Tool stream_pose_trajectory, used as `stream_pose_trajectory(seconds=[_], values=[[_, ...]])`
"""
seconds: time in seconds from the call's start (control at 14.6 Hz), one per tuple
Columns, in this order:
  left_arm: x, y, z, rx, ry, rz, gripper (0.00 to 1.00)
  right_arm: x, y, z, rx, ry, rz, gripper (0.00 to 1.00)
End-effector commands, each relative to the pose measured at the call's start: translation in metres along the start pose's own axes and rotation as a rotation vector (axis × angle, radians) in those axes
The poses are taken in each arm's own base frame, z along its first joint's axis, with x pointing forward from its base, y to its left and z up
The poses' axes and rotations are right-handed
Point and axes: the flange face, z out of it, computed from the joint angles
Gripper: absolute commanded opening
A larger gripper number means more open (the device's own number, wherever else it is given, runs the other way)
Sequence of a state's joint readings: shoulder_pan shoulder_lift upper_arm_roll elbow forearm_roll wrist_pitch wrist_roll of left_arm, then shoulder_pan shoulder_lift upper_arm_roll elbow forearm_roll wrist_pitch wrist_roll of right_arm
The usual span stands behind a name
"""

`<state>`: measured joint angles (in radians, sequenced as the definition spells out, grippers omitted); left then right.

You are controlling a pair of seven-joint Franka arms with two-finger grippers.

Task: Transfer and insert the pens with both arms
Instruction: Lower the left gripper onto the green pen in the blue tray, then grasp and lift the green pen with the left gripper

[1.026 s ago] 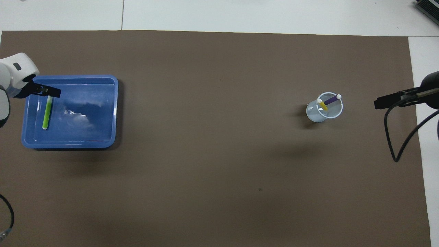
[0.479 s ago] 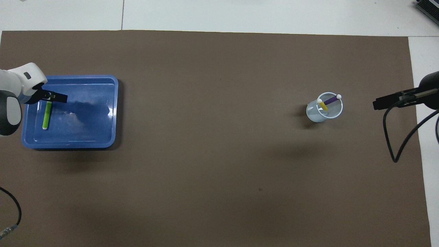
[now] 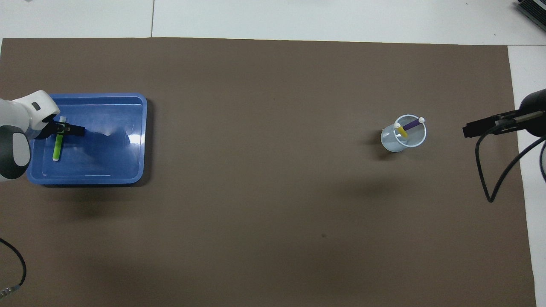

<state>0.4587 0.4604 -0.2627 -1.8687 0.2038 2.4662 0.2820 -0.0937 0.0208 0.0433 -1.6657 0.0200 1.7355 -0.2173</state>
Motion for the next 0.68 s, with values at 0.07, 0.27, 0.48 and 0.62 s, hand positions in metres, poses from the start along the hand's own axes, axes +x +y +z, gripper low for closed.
stream_pose_trajectory(seconds=[0.07,0.27,0.48,0.62], values=[[-0.0039,0.0003,-0.0009,0.011,0.005,0.009,0.78,-0.0059,-0.0022,0.0037,-0.011,0.002,0.012,1.00],[-0.0036,0.0021,-0.0007,0.009,-0.003,0.010,0.51,-0.0062,0.0004,0.0035,-0.011,0.004,0.017,1.00],[-0.0022,0.0032,-0.0019,0.009,-0.006,0.013,0.26,-0.0070,0.0029,0.0036,-0.011,0.003,0.020,1.00],[-0.0021,0.0049,-0.0017,0.006,-0.017,0.015,0.08,-0.0085,0.0034,0.0044,-0.012,0.002,0.018,1.00]])
